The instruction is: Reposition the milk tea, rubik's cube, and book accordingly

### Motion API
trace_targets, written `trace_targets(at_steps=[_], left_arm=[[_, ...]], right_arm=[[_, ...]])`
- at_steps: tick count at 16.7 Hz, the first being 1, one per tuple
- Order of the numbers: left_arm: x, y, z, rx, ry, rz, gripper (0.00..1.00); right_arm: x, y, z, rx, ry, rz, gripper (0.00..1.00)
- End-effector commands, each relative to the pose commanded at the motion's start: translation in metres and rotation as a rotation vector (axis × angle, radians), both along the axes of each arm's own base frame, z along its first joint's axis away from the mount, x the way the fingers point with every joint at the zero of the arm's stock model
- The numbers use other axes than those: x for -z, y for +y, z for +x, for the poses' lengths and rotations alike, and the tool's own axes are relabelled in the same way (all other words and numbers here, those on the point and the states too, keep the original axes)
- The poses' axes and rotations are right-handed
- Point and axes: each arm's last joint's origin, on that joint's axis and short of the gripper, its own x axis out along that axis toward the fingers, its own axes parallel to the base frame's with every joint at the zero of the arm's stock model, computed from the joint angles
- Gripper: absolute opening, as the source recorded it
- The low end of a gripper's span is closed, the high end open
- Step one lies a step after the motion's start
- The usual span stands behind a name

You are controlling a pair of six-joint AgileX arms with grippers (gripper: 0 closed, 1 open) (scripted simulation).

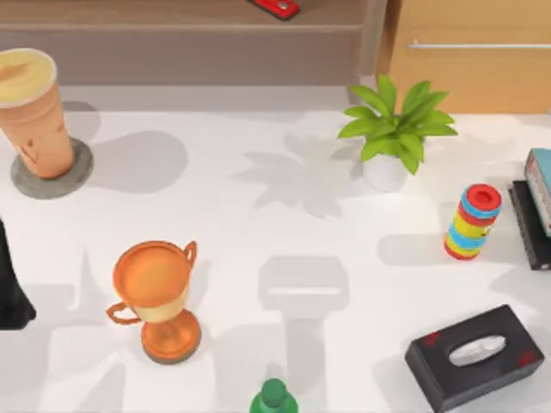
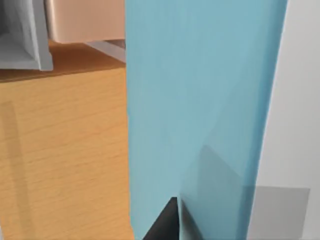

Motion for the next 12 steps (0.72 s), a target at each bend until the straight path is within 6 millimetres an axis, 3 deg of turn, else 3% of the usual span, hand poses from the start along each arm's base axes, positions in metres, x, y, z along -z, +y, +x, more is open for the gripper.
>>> trace_targets(at_steps=[6, 12], left_arm=[[0.0000, 0.0000, 0.0000, 0.000, 0.000, 0.000, 1.00], [0.0000, 0.0000, 0.0000, 0.000, 0.000, 0.000, 1.00]], right_arm=[[0.0000, 0.0000, 0.0000, 0.000, 0.000, 0.000, 0.98], [0.0000, 0.0000, 0.0000, 0.000, 0.000, 0.000, 1.00]])
